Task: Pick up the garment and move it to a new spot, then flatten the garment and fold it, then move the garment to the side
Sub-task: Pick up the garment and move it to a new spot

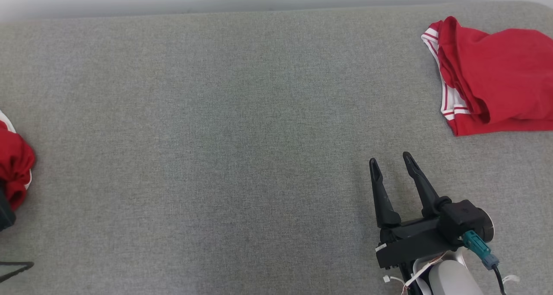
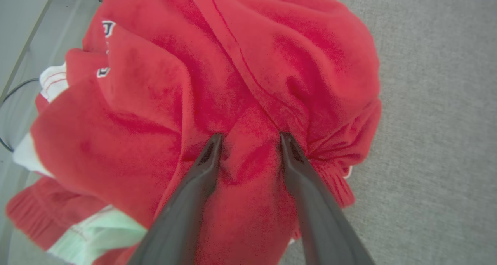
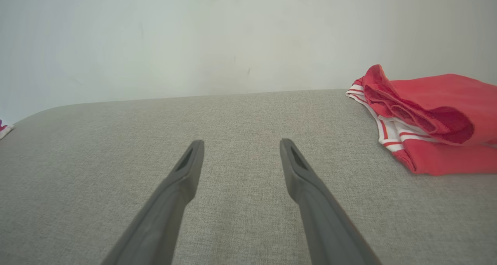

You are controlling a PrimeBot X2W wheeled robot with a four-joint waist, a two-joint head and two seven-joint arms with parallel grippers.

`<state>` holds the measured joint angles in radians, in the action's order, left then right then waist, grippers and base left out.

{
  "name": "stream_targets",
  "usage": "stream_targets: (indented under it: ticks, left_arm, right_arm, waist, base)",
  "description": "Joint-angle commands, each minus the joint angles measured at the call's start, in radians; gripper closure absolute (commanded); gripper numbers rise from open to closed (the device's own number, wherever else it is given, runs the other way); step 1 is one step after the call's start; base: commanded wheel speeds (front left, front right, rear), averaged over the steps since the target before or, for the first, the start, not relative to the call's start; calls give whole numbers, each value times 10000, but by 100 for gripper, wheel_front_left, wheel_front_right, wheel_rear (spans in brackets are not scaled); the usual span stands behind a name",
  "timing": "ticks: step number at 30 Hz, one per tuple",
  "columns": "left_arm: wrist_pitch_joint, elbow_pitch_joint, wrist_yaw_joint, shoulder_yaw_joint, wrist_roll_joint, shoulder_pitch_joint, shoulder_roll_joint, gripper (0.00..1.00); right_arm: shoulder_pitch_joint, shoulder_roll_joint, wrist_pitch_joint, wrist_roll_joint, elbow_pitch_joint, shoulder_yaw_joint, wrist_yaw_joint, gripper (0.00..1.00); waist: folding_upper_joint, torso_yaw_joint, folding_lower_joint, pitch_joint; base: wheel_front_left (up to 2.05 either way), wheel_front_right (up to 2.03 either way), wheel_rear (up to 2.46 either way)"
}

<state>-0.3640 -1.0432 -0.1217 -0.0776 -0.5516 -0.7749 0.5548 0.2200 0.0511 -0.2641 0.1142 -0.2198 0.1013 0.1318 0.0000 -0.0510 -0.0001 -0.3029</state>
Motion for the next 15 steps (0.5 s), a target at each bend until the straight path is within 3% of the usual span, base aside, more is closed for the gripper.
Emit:
stream_targets:
  ticks: [1,6,15]
  left_arm:
    - [103,-111,77,-57,83,83,34,100]
    - [920,123,20,-349,376,-28,20,100]
    - [3292,951,-11,-423,538,-636,34,100]
  right_arm:
    - [-16,-16,-7,49,-28,14,-26,0]
    - [-207,-16,-7,20,-94,-130,-26,0]
    - [-426,-16,-7,94,-133,-238,-26,0]
  waist:
    - [0,-20,1,47]
    - [0,60,1,296]
    - [0,284,1,919]
  base:
    - [0,0,0]
    - [0,0,0]
    - [0,0,0]
